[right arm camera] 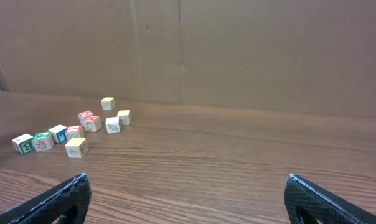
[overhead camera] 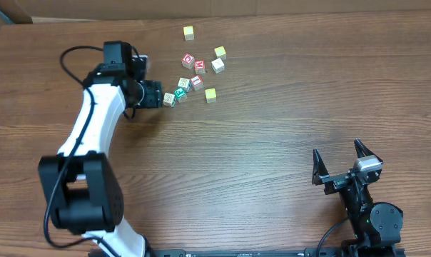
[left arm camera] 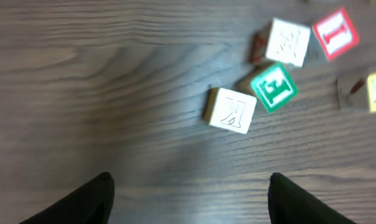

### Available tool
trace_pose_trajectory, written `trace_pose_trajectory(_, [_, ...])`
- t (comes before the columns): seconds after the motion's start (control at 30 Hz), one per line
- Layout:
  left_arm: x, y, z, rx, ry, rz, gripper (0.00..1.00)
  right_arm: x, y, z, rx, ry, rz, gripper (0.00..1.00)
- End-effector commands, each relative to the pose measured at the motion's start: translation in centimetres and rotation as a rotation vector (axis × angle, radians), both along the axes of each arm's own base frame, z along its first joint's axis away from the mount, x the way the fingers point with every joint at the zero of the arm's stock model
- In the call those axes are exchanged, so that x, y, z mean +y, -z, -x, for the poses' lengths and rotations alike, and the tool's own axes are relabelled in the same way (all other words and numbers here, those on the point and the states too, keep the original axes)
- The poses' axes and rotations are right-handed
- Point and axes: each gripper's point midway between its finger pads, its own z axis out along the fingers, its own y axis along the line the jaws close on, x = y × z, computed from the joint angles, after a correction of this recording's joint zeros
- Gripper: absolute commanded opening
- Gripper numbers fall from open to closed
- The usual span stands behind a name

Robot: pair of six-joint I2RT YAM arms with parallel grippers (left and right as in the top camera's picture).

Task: Flip 5 blocks
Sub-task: 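Reach the left gripper forward to the block cluster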

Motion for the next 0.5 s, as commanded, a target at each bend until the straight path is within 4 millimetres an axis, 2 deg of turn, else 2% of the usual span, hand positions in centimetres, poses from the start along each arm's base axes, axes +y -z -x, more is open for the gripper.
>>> trace_pose_trajectory(0.0, [-1.7, 2.1, -0.7, 0.012, 0.194, -0.009, 0.73, 0.0, 0.3, 0.0, -0.001, 0.001, 0.004, 1.0])
trace_pose_trajectory(0.17, [-2.5, 5.5, -1.3, 0.043, 0.245, -0.017, 0.77, 0.0, 0.3, 0.0, -0.001, 0.001, 0.004, 1.0])
trace_pose_trajectory(0.27, [-2.8, 6.5, -1.7, 0.039, 0.269, -0.024, 0.77, 0.0, 0.3, 0.0, -0.001, 0.001, 0.004, 1.0])
trace_pose_trajectory(0.33, [-3.0, 6.8, -2.2, 0.023, 0.274, -0.027, 0.74, 0.0, 0.3, 0.0, -0.001, 0.001, 0.004, 1.0])
trace_pose_trajectory(0.47, [-3.5, 6.7, -3.2, -0.019, 0.285, -0.023, 0.61, 0.0, 0.3, 0.0, -0.001, 0.001, 0.004, 1.0])
